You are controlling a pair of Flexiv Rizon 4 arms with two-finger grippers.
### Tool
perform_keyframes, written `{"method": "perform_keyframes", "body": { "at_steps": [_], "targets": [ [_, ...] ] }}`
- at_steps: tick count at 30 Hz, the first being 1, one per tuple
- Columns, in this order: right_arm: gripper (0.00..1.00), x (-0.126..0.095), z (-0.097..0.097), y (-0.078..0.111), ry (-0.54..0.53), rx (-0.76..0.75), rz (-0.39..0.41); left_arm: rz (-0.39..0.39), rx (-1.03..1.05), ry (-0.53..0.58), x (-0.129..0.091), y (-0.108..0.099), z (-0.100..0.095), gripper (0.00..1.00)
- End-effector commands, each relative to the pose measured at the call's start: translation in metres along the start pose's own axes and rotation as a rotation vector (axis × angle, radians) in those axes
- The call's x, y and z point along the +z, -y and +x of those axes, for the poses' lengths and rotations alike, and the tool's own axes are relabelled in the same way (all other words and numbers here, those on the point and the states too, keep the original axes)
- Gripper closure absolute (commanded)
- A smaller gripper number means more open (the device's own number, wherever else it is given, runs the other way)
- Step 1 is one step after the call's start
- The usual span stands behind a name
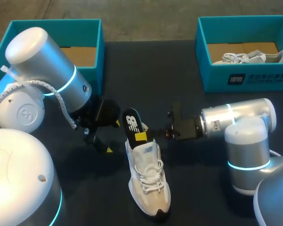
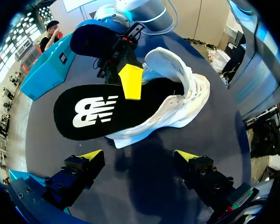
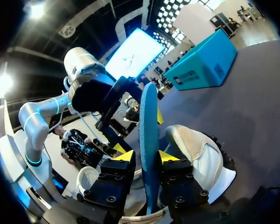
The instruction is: Take the shoe out of the shoebox, open the shoe tongue, remove and reinsert the insole, then place the shoe into the shoebox
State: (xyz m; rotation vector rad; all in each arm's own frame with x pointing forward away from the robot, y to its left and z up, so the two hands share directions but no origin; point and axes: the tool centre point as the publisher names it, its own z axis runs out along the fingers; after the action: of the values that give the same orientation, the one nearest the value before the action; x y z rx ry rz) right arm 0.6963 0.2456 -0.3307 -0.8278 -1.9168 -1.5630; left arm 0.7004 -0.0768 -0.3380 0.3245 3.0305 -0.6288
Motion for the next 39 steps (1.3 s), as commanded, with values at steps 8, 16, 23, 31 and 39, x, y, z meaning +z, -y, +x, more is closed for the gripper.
{"method": "perform_keyframes", "body": {
  "at_steps": [8,16,23,31,39],
  "targets": [
    [1.0,0.004,-0.004,-0.003,0.051,0.115,0.015,-0.003,0.0,0.001,0.0,0.0,0.001,0.0],
    [1.0,0.002,-0.001,0.008,0.066,0.168,0.022,-0.003,0.0,0.001,0.0,0.0,0.001,0.0],
    [1.0,0.001,0.0,0.02,0.081,0.212,0.031,-0.003,0.0,0.001,0.0,0.0,0.001,0.0],
    [1.0,0.002,0.0,0.029,0.079,0.228,0.03,-0.003,0.0,0.001,0.0,0.0,0.001,0.0],
    [0.86,0.004,0.0,0.026,0.086,0.173,0.007,-0.003,0.0,0.001,0.0,0.0,0.001,0.0]
  ]
}}
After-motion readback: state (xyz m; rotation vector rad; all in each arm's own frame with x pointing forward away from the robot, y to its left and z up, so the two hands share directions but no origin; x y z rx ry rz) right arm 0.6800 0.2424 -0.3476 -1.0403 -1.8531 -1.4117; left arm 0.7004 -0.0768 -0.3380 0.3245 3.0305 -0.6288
